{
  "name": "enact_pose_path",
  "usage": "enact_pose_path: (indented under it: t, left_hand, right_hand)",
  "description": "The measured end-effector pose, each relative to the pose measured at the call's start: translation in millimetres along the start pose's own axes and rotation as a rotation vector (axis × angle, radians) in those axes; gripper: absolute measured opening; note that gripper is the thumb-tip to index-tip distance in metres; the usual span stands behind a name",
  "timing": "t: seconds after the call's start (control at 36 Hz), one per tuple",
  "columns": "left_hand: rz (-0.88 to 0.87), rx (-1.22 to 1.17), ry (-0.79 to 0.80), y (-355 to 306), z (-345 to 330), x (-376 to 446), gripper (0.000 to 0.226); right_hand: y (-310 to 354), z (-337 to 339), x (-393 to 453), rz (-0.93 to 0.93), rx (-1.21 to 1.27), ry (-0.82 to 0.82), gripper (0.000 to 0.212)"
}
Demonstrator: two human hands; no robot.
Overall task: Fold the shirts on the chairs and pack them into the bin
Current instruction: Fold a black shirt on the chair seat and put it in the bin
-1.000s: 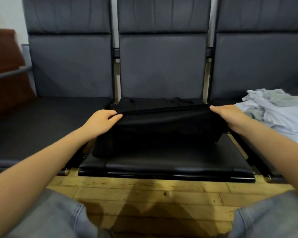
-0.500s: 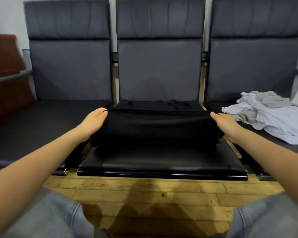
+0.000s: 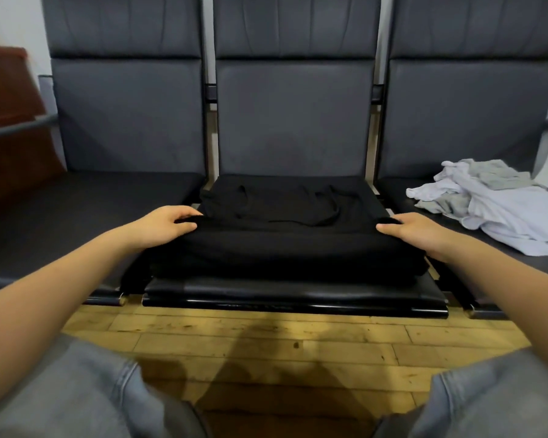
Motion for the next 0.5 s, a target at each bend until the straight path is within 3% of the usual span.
enact_pose_path:
  t: [0.11, 0.17, 0.25, 0.33, 0.42, 0.5]
  left_hand:
    - [-0.041, 0.200, -0.127, -4.7, 16.8, 12.4, 0.041]
    - [-0.004, 0.225, -0.234, -3.0, 26.1, 20.8, 0.040]
    - [0.096, 0.149, -0.434, 4.3, 43.7, 34.5, 0.024]
    - [0.185, -0.067, -0.554, 18.8, 53.5, 56.9, 0.025]
    - [0.226, -0.358, -0.584, 31.2, 50.9, 83.2, 0.030]
    - [0.207, -0.214, -0.596, 28.2, 55.3, 109.2, 0.024]
  right_hand:
    - [8.9, 24.1, 12.2, 0.074, 0.056, -0.122, 0.014]
    - [14.5, 36.7, 18.7, 0.118, 0.039, -0.245, 0.015]
    - [15.1, 49.2, 37.3, 0.118, 0.094, -0.390, 0.022]
    - [12.8, 56.9, 62.2, 0.102, 0.185, -0.455, 0.040]
    - [12.0, 63.2, 84.0, 0.078, 0.253, -0.491, 0.026]
    - [13.3, 72.6, 112.4, 0.054, 0.166, -0.510, 0.019]
Point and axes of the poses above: each hand's wrist, its own x-axis towards the middle knuckle, its own z-axis out of the back of the hand, y = z × x, the point moved 8 cm from there along x, towards the middle knuckle, and after that the axes turned 2 degrees about y, right-handed, at the moved point
